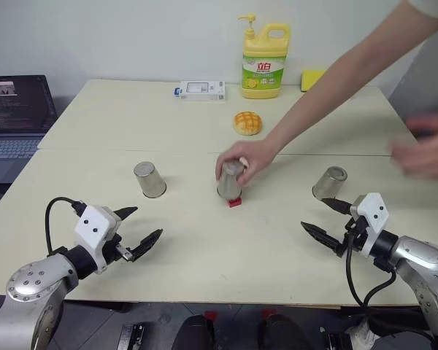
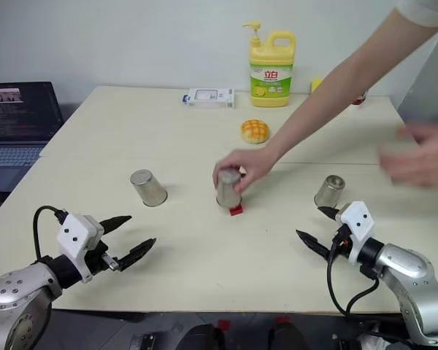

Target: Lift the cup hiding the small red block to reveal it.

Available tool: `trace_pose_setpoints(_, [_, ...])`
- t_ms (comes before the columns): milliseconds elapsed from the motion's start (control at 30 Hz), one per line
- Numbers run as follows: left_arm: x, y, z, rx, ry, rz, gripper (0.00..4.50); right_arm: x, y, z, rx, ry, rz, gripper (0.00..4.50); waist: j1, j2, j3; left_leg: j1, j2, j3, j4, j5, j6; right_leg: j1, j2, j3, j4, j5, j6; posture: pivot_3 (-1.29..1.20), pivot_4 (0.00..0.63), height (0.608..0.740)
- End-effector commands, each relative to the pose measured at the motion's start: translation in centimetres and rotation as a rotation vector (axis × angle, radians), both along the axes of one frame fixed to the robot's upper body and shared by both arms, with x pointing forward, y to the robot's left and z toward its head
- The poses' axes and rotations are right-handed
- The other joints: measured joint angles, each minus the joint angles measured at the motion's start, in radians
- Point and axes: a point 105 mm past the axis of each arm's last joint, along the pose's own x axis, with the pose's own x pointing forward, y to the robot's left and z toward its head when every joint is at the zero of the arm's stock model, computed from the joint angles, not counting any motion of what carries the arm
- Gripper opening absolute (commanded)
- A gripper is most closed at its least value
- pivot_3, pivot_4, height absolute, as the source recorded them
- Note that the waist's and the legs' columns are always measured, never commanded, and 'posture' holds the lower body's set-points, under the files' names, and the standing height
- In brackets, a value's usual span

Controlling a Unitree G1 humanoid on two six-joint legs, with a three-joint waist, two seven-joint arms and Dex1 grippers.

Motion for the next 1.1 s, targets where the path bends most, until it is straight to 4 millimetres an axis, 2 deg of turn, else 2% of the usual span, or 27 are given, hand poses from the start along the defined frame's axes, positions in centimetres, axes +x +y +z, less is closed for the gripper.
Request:
trace_pose_setpoints(33, [0.1,0.1,1.0,0.017,-0.041,-0.013,4.5,-0.2,0.3,1.0,-0.001,-0.051,0.012,4.45,0.0,0.0,0.0,0.0,0.0,0.0,0.0,0.0,0.0,0.0,0.0,0.0,0.0,0.0,0.0,0.0,0.15,0.74])
trace_pose_setpoints(667, [0.7,-0.1,1.0,0.002,-0.051,-0.016,4.5,-0.1,0.6,1.4,0.001,-0.063,0.012,4.45,0.0,0.0,0.0,0.0,0.0,0.0,0.0,0.0,0.0,0.0,0.0,0.0,0.0,0.0,0.0,0.0,0.15,0.74])
trace_pose_setpoints(800, [1.1,0.9,1.1,-0.013,-0.055,0.026,4.5,0.0,2.6,2.9,0.031,-0.098,0.078,4.45,-0.002,0.0,0.0,0.0,0.0,0.0,0.0,0.0,0.0,0.0,0.0,0.0,0.0,0.0,0.0,0.0,0.15,0.74])
trace_pose_setpoints(1033, [2.0,3.9,1.9,-0.016,-0.06,0.117,4.5,-0.5,4.1,3.4,0.033,-0.068,0.163,4.45,0.0,0.0,0.0,-0.001,0.0,-0.001,0.0,0.0,0.0,-0.001,0.0,-0.001,0.0,0.0,0.0,0.0,0.15,0.74])
trace_pose_setpoints(1100, [2.3,4.2,2.1,-0.024,-0.059,0.13,4.5,-0.6,4.3,3.5,0.032,-0.058,0.182,4.45,0.001,0.0,0.0,-0.001,0.0,-0.001,0.0,0.0,0.0,-0.001,0.0,-0.001,0.0,0.0,0.0,0.0,0.15,0.74])
